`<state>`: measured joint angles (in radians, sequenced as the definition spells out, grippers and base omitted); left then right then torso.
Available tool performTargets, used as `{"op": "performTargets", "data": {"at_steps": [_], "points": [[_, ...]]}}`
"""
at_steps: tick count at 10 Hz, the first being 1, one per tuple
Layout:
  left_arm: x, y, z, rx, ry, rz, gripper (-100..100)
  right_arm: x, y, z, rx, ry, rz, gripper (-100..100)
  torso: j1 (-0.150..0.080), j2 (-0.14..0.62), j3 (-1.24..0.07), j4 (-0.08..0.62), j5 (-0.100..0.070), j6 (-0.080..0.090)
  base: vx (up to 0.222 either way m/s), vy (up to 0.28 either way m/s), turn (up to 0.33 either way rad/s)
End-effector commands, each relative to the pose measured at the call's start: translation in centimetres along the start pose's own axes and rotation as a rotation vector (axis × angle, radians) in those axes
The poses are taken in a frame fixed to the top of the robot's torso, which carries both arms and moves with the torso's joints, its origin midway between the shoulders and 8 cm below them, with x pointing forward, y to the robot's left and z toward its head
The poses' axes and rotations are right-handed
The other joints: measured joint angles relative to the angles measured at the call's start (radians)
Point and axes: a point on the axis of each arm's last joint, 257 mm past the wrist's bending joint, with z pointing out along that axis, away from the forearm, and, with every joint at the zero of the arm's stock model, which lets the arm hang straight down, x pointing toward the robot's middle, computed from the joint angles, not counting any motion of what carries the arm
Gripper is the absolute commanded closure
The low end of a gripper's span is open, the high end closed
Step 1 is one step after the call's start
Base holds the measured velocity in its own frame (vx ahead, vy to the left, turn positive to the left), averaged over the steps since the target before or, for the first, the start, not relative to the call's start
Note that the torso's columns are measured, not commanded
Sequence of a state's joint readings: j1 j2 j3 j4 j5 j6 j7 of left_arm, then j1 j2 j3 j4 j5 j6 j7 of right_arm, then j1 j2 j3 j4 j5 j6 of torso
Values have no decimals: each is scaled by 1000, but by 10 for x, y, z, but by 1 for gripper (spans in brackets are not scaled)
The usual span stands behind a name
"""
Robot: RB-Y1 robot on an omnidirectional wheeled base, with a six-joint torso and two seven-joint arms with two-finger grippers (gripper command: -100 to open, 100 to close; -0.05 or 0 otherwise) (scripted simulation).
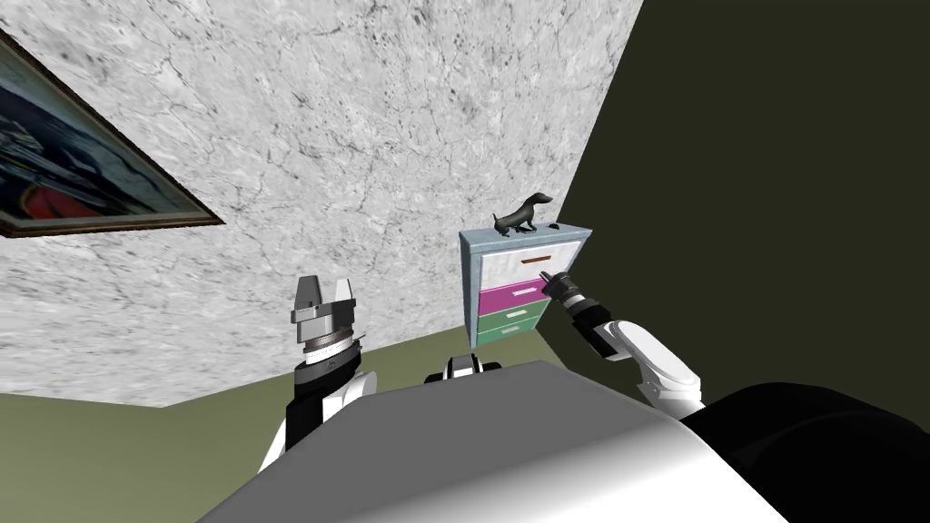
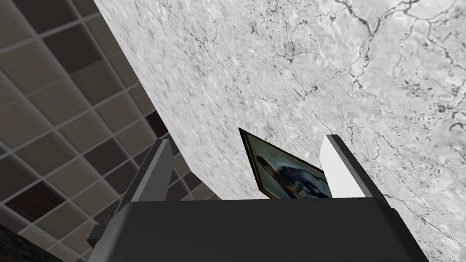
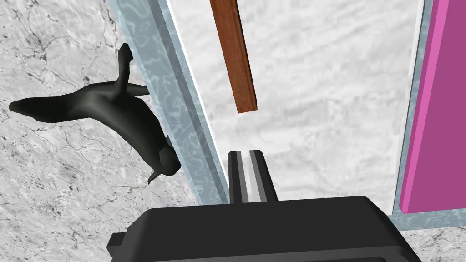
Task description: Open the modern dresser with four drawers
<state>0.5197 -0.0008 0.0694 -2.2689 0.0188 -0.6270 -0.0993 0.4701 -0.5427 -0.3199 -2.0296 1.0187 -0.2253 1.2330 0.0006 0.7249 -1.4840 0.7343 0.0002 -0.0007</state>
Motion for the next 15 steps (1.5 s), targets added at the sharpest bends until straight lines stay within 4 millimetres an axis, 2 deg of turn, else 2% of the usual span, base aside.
{"op": "performTargets", "data": {"at_steps": [1,3,4,5,6,11,12,15], "points": [[0,0,0,0,0,0,0,7,-2,-1,-6,8,4,-100,0,0,0,0,0,0,167,28,24],[0,0,0,0,0,0,0,8,-2,-1,-8,10,4,-100,1,10,6,3,0,1,149,35,23],[0,0,0,0,0,0,0,14,-11,-2,-7,12,5,-100,-1,19,11,5,0,1,117,38,17],[0,0,0,0,0,0,0,12,-8,-1,-8,10,2,-100,-1,18,11,5,0,1,74,23,5],[0,0,0,0,0,0,0,13,-9,-1,-7,11,4,100,-1,18,11,5,0,1,13,4,1],[0,0,0,0,0,0,0,6,-11,-4,-11,-10,5,100,1,14,9,4,0,1,-147,-15,-50],[0,0,0,0,0,0,0,8,-11,-3,-11,-4,-3,-100,1,8,5,2,0,0,65,29,51],[0,0,0,0,0,0,0,11,-11,-2,-11,5,-13,-100,0,6,3,1,0,0,162,21,35]]}}
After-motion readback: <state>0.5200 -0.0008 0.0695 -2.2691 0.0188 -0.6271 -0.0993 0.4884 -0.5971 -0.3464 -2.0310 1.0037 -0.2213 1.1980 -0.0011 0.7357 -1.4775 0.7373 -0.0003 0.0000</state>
